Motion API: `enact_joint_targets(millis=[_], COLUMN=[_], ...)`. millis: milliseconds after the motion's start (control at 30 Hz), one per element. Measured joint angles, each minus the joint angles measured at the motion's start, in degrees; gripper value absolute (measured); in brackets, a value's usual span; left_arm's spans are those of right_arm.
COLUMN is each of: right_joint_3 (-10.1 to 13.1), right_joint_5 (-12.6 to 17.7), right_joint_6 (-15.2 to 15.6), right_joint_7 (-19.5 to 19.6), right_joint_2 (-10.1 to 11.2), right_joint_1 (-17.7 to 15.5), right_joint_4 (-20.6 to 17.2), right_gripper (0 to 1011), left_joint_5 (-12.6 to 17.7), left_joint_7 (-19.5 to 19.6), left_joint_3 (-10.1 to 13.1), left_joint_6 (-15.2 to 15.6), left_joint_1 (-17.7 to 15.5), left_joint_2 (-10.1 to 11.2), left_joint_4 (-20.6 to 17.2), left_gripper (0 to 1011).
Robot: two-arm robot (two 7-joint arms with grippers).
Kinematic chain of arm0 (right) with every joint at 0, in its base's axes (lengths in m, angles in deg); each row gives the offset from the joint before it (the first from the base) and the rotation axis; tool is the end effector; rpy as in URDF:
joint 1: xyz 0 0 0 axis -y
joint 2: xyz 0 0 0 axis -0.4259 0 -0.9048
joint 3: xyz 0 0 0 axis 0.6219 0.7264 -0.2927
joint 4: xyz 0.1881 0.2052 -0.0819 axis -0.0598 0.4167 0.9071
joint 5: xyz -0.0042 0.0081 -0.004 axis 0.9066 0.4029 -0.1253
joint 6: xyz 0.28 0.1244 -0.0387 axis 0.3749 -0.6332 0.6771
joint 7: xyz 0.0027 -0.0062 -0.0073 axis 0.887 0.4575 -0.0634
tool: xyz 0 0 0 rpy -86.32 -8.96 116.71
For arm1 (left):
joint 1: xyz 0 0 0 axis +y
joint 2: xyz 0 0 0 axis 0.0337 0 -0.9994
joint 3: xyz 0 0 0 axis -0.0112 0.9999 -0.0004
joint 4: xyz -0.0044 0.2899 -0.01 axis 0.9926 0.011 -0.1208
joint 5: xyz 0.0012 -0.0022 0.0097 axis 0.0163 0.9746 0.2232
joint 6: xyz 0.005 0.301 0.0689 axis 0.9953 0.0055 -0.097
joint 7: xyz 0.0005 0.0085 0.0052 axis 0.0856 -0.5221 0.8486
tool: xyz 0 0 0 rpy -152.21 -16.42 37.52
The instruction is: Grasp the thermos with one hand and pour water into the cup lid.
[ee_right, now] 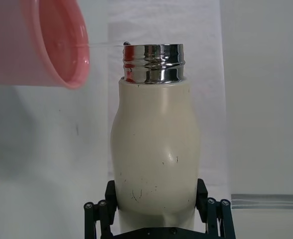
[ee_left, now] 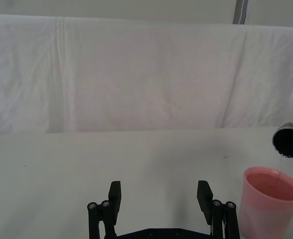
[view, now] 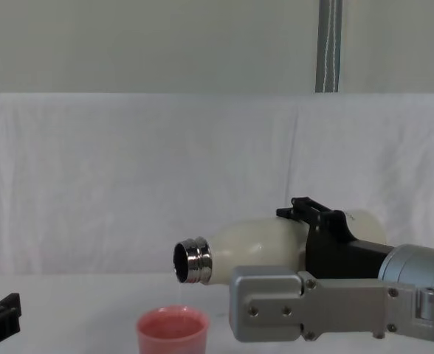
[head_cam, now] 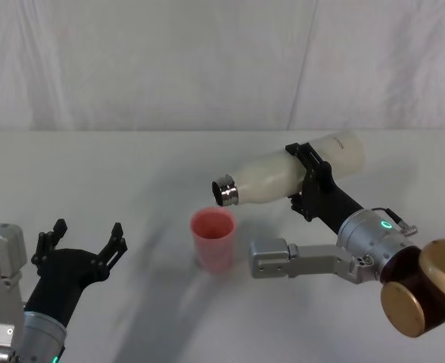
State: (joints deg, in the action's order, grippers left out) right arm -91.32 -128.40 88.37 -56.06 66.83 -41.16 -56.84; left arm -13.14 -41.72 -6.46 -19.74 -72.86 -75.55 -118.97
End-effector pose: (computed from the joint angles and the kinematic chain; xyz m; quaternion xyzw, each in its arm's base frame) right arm 0.3877 0.0741 -0.2510 -0.3646 -0.5866 -0.3439 0.6362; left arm 0.2530 0.0376 -0.2851 -0.0174 0.0064 0.6616 0.7496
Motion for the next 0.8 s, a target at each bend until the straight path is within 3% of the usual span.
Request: enact_joint_targets(millis=[433, 800], right_joint_3=[1.65, 4.37], right_joint_5=[3.29, 8.71], right_joint_6=[-0.68, -1.28], right_joint_7=[-0.52, -1.64], right_joint_2=[-0.79, -2.21], right_joint_1=[-0.68, -2.23], right_joint_4=[-0.54, -2.11], right_gripper=[950, 950], left_joint_5=[0.00, 0.00], left_joint_7=[0.00, 0.00], left_joint_3=[0.00, 0.00], left_joint_6=[0.00, 0.00], left_joint_1=[0.00, 0.00], left_joint_2=[0.00, 0.00], left_joint_4=[0.00, 0.00], left_gripper=[1001, 1001])
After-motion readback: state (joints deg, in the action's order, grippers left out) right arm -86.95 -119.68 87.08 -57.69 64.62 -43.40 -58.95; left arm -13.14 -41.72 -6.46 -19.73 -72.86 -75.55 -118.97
